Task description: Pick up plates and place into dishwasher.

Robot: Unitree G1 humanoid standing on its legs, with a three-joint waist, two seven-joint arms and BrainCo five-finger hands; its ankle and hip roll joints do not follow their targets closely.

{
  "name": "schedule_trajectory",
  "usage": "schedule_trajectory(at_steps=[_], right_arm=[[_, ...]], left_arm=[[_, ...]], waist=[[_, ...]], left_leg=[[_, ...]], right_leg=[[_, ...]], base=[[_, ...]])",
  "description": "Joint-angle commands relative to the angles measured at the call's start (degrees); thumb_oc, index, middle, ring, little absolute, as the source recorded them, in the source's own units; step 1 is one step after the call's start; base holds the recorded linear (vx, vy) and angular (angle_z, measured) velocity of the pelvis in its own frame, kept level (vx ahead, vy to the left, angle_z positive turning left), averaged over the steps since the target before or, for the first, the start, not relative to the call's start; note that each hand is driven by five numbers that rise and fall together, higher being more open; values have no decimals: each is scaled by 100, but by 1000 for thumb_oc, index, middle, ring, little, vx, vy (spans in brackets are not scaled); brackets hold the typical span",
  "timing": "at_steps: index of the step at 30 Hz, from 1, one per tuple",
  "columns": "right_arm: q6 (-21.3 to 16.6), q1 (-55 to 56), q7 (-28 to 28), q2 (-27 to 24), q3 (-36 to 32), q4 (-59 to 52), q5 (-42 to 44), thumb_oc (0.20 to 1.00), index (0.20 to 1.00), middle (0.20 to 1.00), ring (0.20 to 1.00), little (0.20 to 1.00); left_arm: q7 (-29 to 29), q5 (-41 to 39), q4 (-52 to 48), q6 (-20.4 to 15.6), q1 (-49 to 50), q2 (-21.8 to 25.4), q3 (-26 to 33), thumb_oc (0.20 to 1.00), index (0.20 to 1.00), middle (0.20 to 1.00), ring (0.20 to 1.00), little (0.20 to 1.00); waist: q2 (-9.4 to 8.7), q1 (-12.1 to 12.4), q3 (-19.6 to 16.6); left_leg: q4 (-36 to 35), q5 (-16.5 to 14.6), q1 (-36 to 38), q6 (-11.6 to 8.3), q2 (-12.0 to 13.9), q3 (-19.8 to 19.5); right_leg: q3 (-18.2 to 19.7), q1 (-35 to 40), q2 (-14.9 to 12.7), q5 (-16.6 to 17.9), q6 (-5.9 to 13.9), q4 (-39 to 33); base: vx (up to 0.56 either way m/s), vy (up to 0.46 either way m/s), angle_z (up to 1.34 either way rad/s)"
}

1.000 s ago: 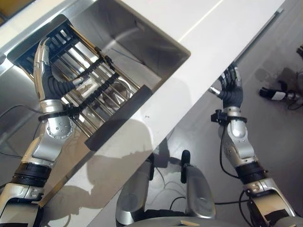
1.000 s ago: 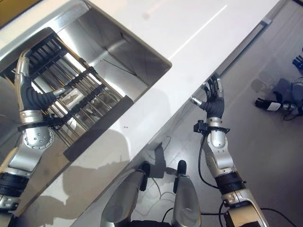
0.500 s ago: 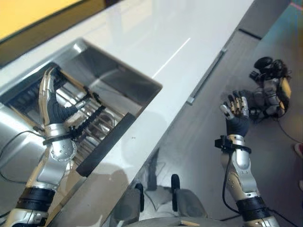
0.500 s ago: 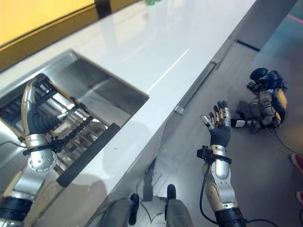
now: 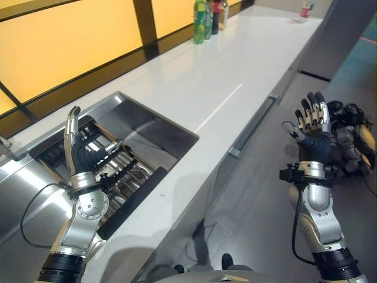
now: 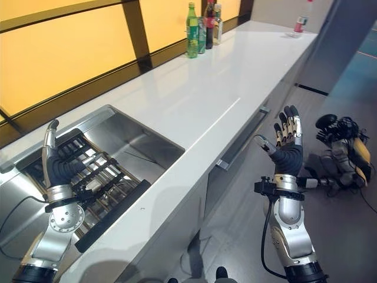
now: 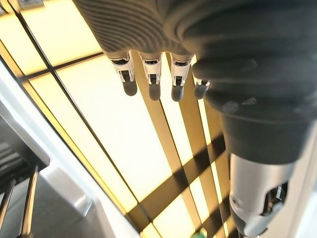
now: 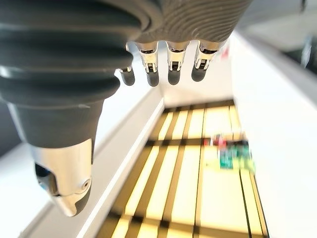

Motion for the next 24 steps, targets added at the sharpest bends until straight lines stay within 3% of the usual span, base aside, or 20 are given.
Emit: schedule_trajectory(at_steps=[1, 5, 9, 13, 14, 16, 19, 24], right_arm=[[11, -627, 360, -201, 164, -456, 52, 1000, 1000, 1000, 1000, 1000], [160, -1058, 352, -312, 523, -446, 59, 1000, 1000, 1000, 1000, 1000], [316, -1381, 315, -295, 858, -319, 18, 1000, 1000, 1000, 1000, 1000], [370, -1446, 291, -251, 899, -181, -9, 1000, 1000, 1000, 1000, 1000], [386, -1454, 281, -227, 928, -99, -1, 1000, 1000, 1000, 1000, 1000], [484, -1531, 284, -210, 981, 31, 61, 1000, 1000, 1000, 1000, 1000], [550, -1647, 374, -117, 1118, 356, 110, 1000, 1000, 1000, 1000, 1000], [670, -1484, 333, 21, 954, 409, 200, 1000, 1000, 1000, 1000, 1000]], left_arm=[[140, -235, -365, -289, -43, 379, 365, 1000, 1000, 1000, 1000, 1000], [110, -430, -389, -457, -11, 376, 469, 1000, 1000, 1000, 1000, 1000], [-33, -818, -472, -717, 36, 265, 669, 1000, 1000, 1000, 1000, 1000], [-413, -1271, -460, -738, -187, 62, 599, 1000, 1000, 1000, 1000, 1000], [-514, -1357, -385, -668, -408, -82, 429, 1000, 1000, 1000, 1000, 1000], [-593, -1558, -302, -562, -642, -179, 235, 1000, 1000, 1000, 1000, 1000], [-595, -1776, -178, -366, -776, -311, -4, 1000, 1000, 1000, 1000, 1000], [-664, -1836, -226, -43, -845, -394, -153, 1000, 1000, 1000, 1000, 1000]], waist=[[-360, 417, -335], [-405, 751, -282], [-342, 1058, -216], [-314, 926, -239], [-323, 791, -250], [-307, 650, -318], [-229, 588, -407], [-129, 494, -616]], left_leg=[[532, -382, -359, -55, 240, 47], [635, -137, -609, -238, 384, -231], [519, 324, -863, -443, 562, -358], [700, 447, -1087, -552, 675, 412], [1017, 419, -1143, -573, 673, 956], [998, 296, -1065, -563, 697, 1305], [607, 224, -775, -538, 575, 1154], [-150, 235, -273, -510, 624, 1227]], right_leg=[[-200, -132, 143, -501, -176, 602], [-566, -67, 191, -594, -350, 614], [-896, 1, 228, -640, -441, 506], [-1364, 42, 158, -683, -475, 484], [-1566, 63, 102, -667, -482, 465], [-1701, 29, 44, -650, -450, 469], [-1608, 64, 24, -585, -383, 411], [-1599, 175, -62, -537, -209, 359]], base=[[7, -90, 63], [-26, -110, 56], [-77, -37, 62], [-105, 55, 101], [-79, 86, 109], [-35, 169, 105], [51, 198, 73], [62, 149, 41]])
